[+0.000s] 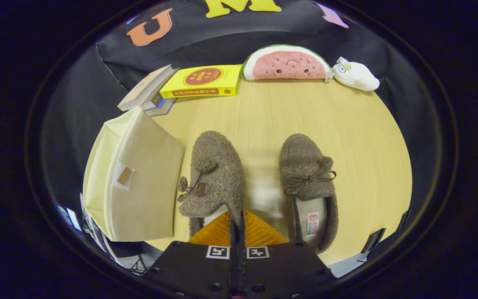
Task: Open the storage box then place both shoes into the box .Put the left shoe in first, then the right shoe, with the right side of both shoes facing outward in a uniform manner.
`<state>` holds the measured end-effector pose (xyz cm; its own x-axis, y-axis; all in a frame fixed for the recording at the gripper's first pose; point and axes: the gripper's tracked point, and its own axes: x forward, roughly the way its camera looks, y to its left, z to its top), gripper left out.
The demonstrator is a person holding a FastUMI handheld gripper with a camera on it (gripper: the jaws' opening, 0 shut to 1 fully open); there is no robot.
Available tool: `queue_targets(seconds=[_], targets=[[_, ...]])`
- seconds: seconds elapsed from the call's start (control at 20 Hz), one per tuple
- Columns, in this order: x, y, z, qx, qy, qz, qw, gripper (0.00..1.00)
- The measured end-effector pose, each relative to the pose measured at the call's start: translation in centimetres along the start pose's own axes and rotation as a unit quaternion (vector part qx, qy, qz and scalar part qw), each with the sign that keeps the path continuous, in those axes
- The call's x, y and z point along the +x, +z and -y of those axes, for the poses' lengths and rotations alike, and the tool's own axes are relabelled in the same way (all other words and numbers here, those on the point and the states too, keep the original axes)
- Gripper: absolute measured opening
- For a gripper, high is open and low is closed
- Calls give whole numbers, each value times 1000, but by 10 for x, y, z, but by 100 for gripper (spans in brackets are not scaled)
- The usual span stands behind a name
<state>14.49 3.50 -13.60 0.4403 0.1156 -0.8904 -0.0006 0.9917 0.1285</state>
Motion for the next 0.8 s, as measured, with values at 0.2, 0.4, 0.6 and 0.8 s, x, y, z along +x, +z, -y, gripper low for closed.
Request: queue_targets(seconds=[0.2, 0.4, 0.6, 0.8], targets=[[-54, 19, -30, 8, 14, 38, 999, 0], [-105, 42, -84, 6, 40, 83, 996, 0], [-119, 53, -145, -9, 55, 103, 993, 0], [-97, 58, -204, -18, 65, 105, 992, 0]])
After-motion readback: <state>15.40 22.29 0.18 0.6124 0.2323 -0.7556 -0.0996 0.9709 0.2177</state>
